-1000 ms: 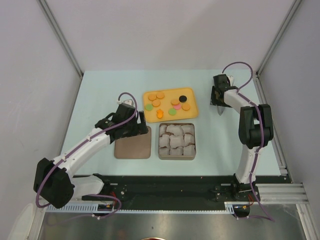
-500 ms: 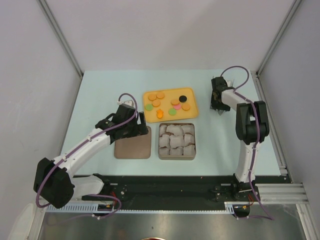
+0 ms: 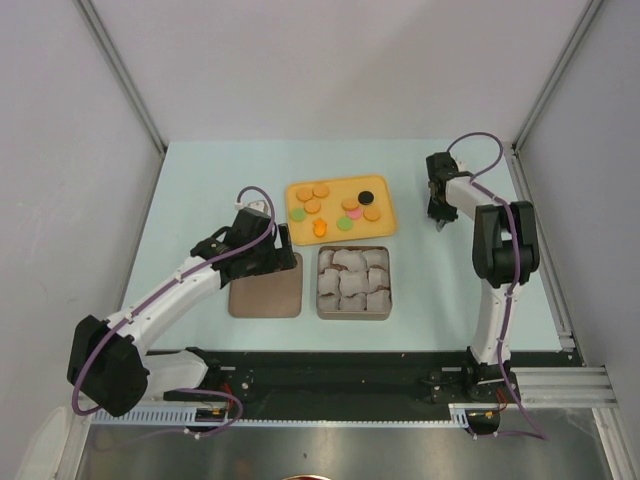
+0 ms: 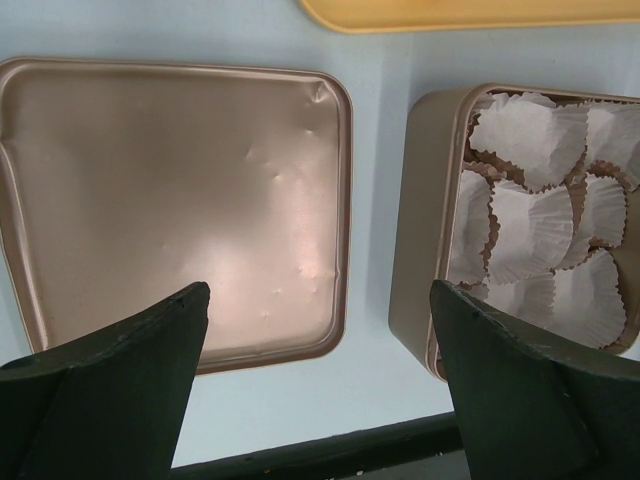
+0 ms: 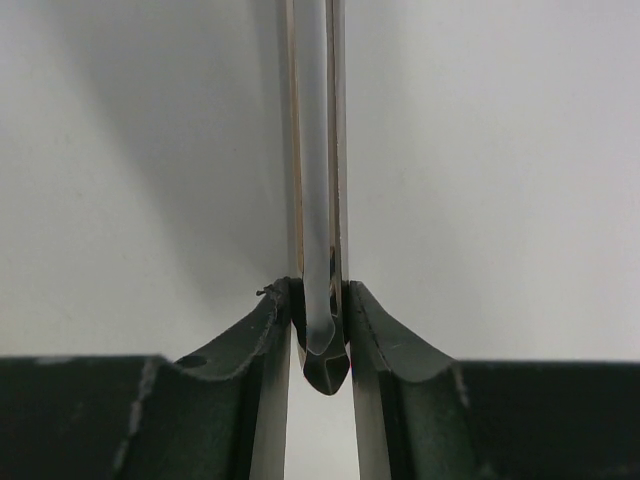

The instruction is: Pack the cookies

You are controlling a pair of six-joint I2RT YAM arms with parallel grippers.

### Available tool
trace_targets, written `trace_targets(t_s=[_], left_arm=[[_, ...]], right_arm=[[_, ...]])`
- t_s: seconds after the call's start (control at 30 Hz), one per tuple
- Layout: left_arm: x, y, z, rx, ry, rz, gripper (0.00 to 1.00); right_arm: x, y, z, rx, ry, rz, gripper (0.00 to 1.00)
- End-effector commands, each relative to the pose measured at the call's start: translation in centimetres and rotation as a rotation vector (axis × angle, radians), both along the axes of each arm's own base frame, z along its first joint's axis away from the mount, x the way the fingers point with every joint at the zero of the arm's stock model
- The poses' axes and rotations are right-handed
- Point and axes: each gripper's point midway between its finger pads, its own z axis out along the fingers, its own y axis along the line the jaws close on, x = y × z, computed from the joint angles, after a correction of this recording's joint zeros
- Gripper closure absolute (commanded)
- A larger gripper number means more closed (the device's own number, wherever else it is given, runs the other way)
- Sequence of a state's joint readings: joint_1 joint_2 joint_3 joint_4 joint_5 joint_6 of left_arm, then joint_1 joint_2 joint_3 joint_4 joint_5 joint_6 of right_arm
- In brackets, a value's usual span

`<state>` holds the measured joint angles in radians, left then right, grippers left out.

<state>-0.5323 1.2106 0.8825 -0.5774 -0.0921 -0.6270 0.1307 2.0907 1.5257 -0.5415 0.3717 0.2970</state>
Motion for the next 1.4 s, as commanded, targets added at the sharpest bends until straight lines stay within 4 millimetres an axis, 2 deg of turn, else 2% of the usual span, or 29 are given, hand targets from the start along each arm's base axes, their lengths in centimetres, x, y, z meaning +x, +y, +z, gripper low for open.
trace_targets(t_s=[0.0,0.03,0.1,0.13,0.2,0.23,0.27,0.3,0.33,0.37,0.43,0.53,0.73,0.83,0.87,0.9,1.07,1.23,1.37], left_arm=[[0.3,-0.6,0.6,-0.027,-0.024,-0.029,0.04],[0.4,-0.7,0.6,-0.032,-0.025,-0.03,0.05],[0.2,-0.8,0.6,-0.038,-0.022,-0.035,0.06],[0.2,-1.0,0.6,-0.044,-0.02,-0.039,0.06],[0.1,-1.1,0.6,-0.052,-0.015,-0.046,0.08],[0.0,-1.3,0.6,-0.056,-0.015,-0.052,0.08],[0.0,-1.3,0.6,-0.059,-0.014,-0.053,0.08],[-0.1,-1.4,0.6,-0.058,-0.015,-0.059,0.09],[-0.2,-1.5,0.9,-0.063,-0.029,-0.064,0.09],[-0.2,-1.5,1.0,-0.065,-0.033,-0.065,0.09],[-0.3,-1.6,1.5,-0.079,-0.052,-0.07,0.09],[-0.3,-1.6,1.6,-0.08,-0.057,-0.071,0.09],[-0.5,-1.8,1.7,-0.086,-0.057,-0.079,0.11],[-0.5,-1.7,1.8,-0.084,-0.063,-0.076,0.11],[-0.5,-1.7,1.9,-0.086,-0.067,-0.076,0.11],[-0.6,-1.7,1.9,-0.085,-0.068,-0.077,0.11],[-0.5,-1.6,1.9,-0.081,-0.07,-0.076,0.11],[-0.5,-1.8,1.5,-0.076,-0.055,-0.078,0.12],[-0.5,-1.6,1.3,-0.065,-0.049,-0.076,0.12]], right_arm=[[-2.4,1.2,2.3,0.065,0.02,-0.025,0.83],[-3.0,1.8,3.3,0.087,0.012,-0.017,0.83],[-4.8,3.0,2.9,0.106,0.039,-0.003,0.81],[-5.6,3.6,3.7,0.125,0.033,0.011,0.8],[-7.8,4.5,2.9,0.132,0.073,0.026,0.79],[-8.8,5.6,2.8,0.14,0.085,0.046,0.79],[-9.4,6.2,3.5,0.147,0.071,0.061,0.78],[-10.4,6.7,3.2,0.145,0.083,0.069,0.78],[-12.0,7.8,2.5,0.146,0.116,0.093,0.78],[-12.8,8.2,2.8,0.152,0.113,0.102,0.77],[-14.8,9.2,2.1,0.149,0.145,0.129,0.77],[-16.2,9.7,2.0,0.127,0.156,0.141,0.76],[-17.3,10.5,1.5,0.095,0.167,0.164,0.76],[-17.6,10.0,0.6,0.062,0.186,0.153,0.61],[-17.8,9.8,0.3,0.054,0.195,0.15,0.52],[-18.0,9.8,0.0,0.052,0.203,0.149,0.48],[-17.8,10.1,-0.1,0.046,0.185,0.164,0.4],[-16.3,9.8,1.3,-0.012,0.121,0.159,0.32],[-15.4,9.3,2.2,-0.019,0.094,0.132,0.2]])
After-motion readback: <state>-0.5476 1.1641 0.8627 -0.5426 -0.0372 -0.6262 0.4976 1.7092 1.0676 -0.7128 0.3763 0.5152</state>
